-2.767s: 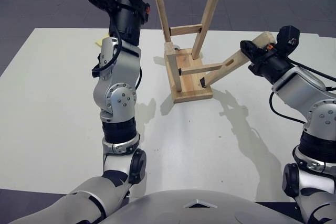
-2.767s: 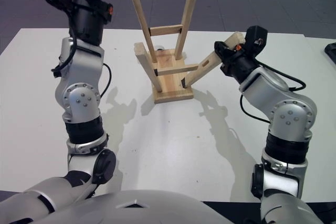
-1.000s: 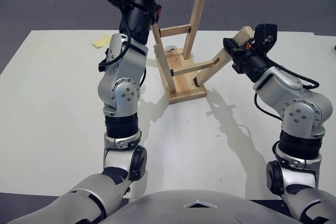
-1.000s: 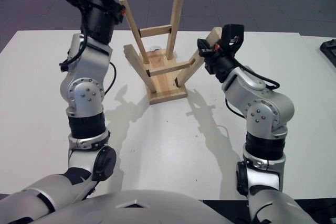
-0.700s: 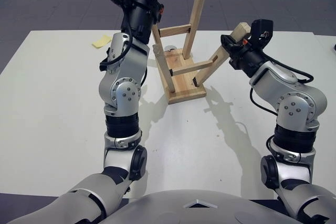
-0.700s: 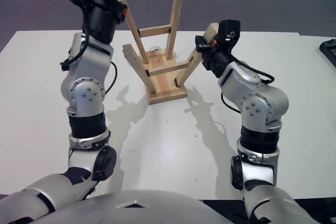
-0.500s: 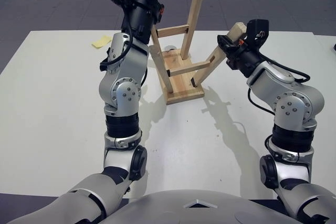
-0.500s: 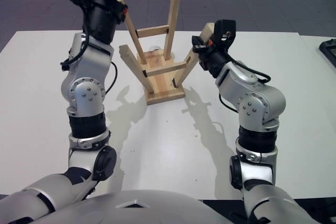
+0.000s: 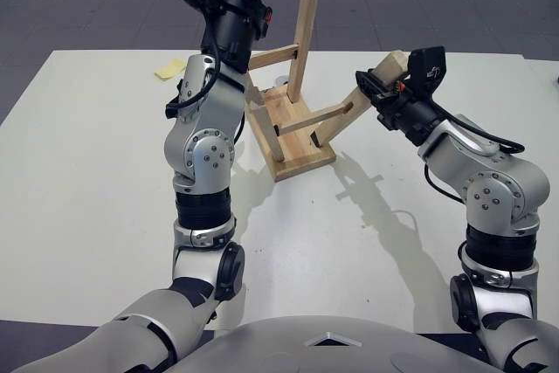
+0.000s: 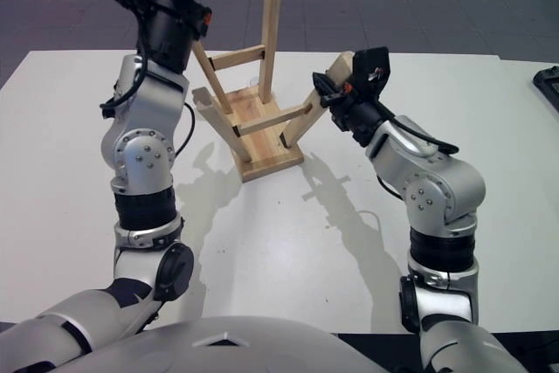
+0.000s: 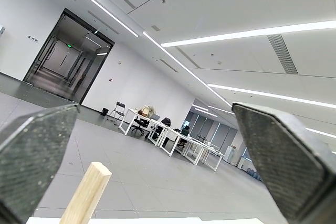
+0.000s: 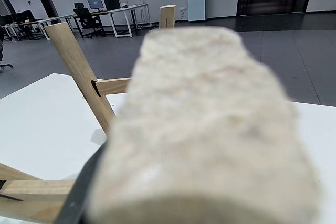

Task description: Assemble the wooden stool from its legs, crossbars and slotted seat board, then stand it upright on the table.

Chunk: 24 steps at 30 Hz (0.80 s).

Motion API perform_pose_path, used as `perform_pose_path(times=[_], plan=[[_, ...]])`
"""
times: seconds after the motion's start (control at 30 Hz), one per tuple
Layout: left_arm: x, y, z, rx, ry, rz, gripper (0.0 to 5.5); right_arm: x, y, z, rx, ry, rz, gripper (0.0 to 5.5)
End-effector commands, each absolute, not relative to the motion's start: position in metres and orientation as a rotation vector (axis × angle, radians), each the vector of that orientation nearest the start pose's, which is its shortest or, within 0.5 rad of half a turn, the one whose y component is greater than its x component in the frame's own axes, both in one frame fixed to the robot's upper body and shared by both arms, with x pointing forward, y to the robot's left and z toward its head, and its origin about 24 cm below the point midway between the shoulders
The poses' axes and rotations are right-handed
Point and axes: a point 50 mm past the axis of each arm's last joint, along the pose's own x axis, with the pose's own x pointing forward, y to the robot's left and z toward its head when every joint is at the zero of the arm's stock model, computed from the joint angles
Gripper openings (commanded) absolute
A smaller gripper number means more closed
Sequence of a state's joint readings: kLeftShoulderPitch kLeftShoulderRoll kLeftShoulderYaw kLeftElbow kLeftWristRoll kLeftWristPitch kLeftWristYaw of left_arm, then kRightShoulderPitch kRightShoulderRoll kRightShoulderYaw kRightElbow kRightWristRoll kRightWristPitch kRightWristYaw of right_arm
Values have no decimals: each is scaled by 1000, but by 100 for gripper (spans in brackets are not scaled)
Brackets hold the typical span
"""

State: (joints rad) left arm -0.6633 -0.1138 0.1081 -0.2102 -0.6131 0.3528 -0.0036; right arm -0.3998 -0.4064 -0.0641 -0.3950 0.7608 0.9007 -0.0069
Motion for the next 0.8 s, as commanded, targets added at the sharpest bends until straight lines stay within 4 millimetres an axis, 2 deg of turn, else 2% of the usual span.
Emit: perform_pose_path(times=[0.03, 0.13, 0.3, 0.5, 0.67, 0.8], plan=[[309, 76, 248, -644, -435, -502, 540, 277, -145, 106, 192, 525, 388, 110], [307, 68, 245, -609, -404, -545, 540, 279, -144, 116, 257, 494, 394, 105], [303, 52, 233, -386, -327, -606, 540, 280, -140, 128, 284, 461, 415, 101], [304, 51, 231, -388, -317, -601, 540, 278, -130, 121, 262, 491, 436, 101], [305, 50, 229, -391, -315, -598, 540, 286, -130, 132, 386, 431, 424, 101], [304, 49, 227, -386, -309, -599, 540, 287, -125, 138, 375, 421, 456, 101]])
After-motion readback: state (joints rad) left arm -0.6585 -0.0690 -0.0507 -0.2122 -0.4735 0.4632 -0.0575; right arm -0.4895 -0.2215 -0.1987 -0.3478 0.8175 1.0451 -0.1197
